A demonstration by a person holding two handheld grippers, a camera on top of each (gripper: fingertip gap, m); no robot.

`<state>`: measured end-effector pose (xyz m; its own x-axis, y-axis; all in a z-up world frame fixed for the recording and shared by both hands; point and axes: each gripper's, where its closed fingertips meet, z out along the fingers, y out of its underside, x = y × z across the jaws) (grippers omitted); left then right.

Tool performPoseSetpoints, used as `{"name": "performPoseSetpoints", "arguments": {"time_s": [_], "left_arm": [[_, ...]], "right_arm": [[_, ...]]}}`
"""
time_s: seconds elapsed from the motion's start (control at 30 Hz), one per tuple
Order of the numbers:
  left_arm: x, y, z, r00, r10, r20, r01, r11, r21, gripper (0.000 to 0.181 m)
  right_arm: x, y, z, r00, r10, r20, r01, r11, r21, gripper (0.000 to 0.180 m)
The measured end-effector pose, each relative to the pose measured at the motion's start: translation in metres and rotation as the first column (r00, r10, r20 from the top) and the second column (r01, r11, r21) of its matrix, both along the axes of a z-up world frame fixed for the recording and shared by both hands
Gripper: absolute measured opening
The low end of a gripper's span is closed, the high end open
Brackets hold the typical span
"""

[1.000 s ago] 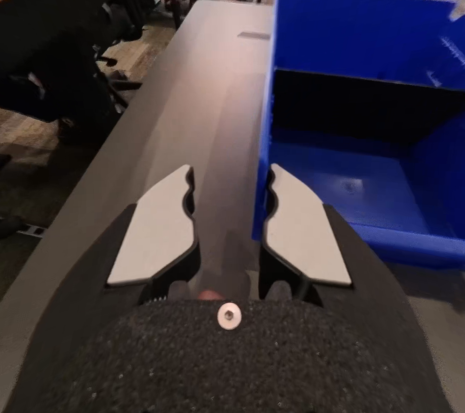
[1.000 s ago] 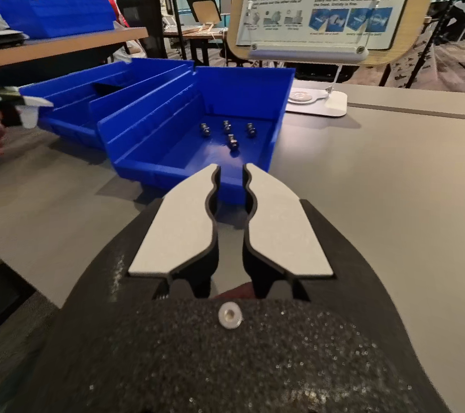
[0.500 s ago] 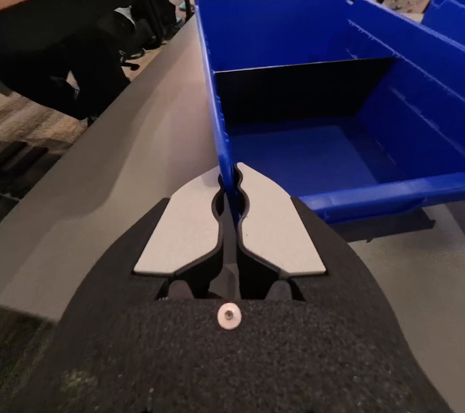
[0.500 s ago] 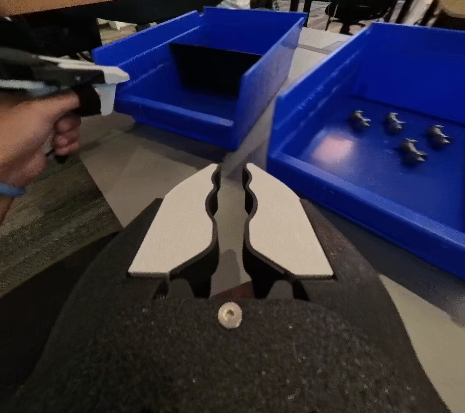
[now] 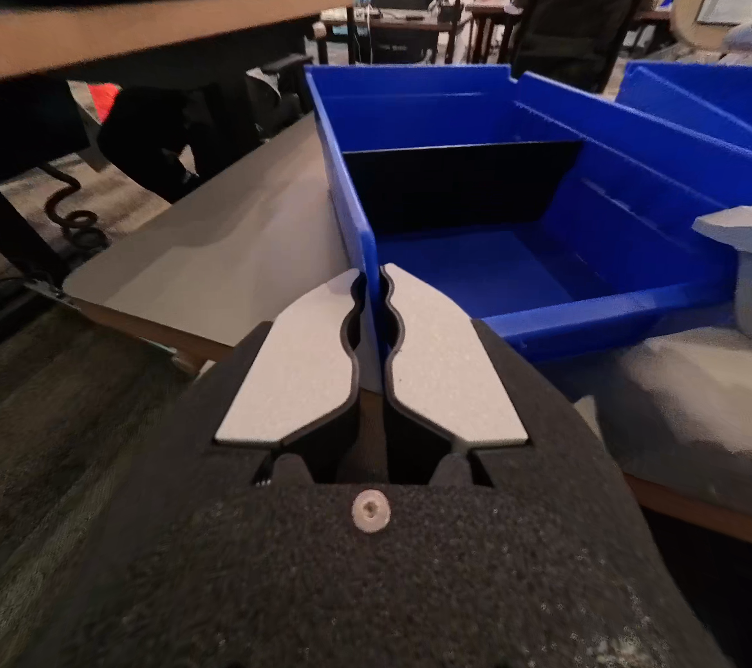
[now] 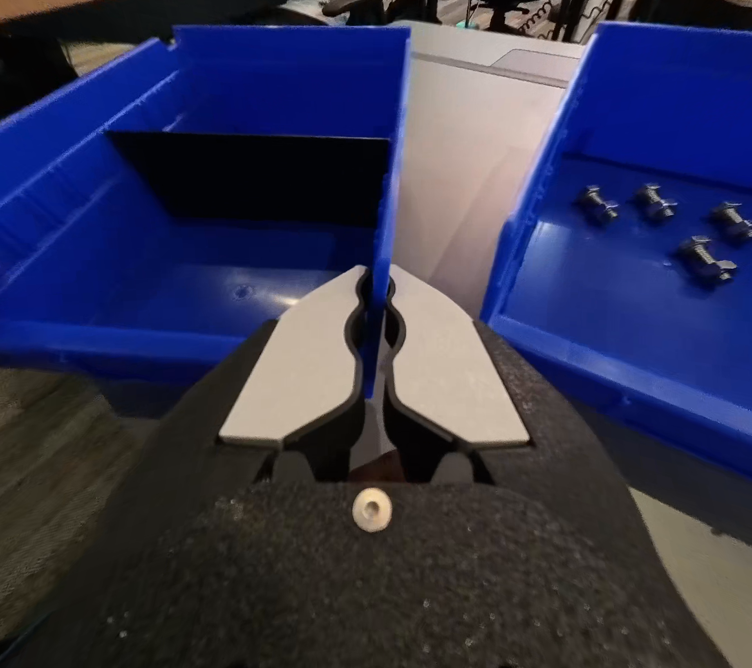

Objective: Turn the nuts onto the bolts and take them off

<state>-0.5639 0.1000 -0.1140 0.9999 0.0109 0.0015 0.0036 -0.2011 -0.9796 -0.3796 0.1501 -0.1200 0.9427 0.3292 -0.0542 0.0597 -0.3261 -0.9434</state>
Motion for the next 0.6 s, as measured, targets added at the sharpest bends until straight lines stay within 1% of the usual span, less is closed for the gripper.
{"name": "performPoseSetpoints", "arguments": {"time_s": [0.03, 0.1, 0.2, 0.27, 0.33, 0.4, 0.47, 0.53, 0.6], "left_arm": [[0.004, -0.003, 0.008, 1.0, 0.011, -0.016, -0.01, 1.0, 0.028, 0.006], [0.014, -0.004, 0.027, 0.999, 0.017, -0.04, -0.014, 0.997, 0.081, 0.005], [0.034, -0.004, 0.066, 0.998, 0.005, -0.062, 0.006, 0.984, 0.176, 0.005], [0.056, -0.001, 0.096, 0.997, -0.04, -0.062, 0.054, 0.97, 0.238, 0.004], [0.089, 0.005, 0.123, 0.99, -0.11, -0.086, 0.13, 0.95, 0.284, 0.005], [0.136, 0.013, 0.148, 0.974, -0.195, -0.116, 0.223, 0.92, 0.323, 0.005], [0.192, 0.02, 0.168, 0.946, -0.289, -0.15, 0.323, 0.883, 0.34, 0.005], [0.257, 0.027, 0.181, 0.909, -0.372, -0.188, 0.415, 0.845, 0.337, 0.006], [0.326, 0.031, 0.183, 0.869, -0.45, -0.205, 0.495, 0.806, 0.324, 0.006]], "right_arm": [[0.004, 0.0, 0.006, 1.0, -0.003, -0.02, 0.003, 1.0, 0.008, 0.003], [0.014, -0.002, 0.023, 0.999, -0.023, -0.047, 0.026, 0.998, 0.051, 0.003], [0.036, -0.008, 0.065, 0.997, -0.055, -0.062, 0.064, 0.987, 0.151, 0.003], [0.06, -0.016, 0.102, 0.994, -0.087, -0.069, 0.101, 0.969, 0.227, 0.004], [0.095, -0.025, 0.137, 0.987, -0.144, -0.068, 0.158, 0.939, 0.305, 0.004], [0.143, -0.035, 0.164, 0.972, -0.225, -0.073, 0.236, 0.905, 0.354, 0.003], [0.199, -0.044, 0.183, 0.948, -0.303, -0.093, 0.315, 0.874, 0.37, 0.003], [0.262, -0.055, 0.193, 0.912, -0.395, -0.111, 0.406, 0.835, 0.37, 0.003], [0.326, -0.069, 0.196, 0.869, -0.485, -0.1, 0.486, 0.796, 0.36, 0.003]]}}
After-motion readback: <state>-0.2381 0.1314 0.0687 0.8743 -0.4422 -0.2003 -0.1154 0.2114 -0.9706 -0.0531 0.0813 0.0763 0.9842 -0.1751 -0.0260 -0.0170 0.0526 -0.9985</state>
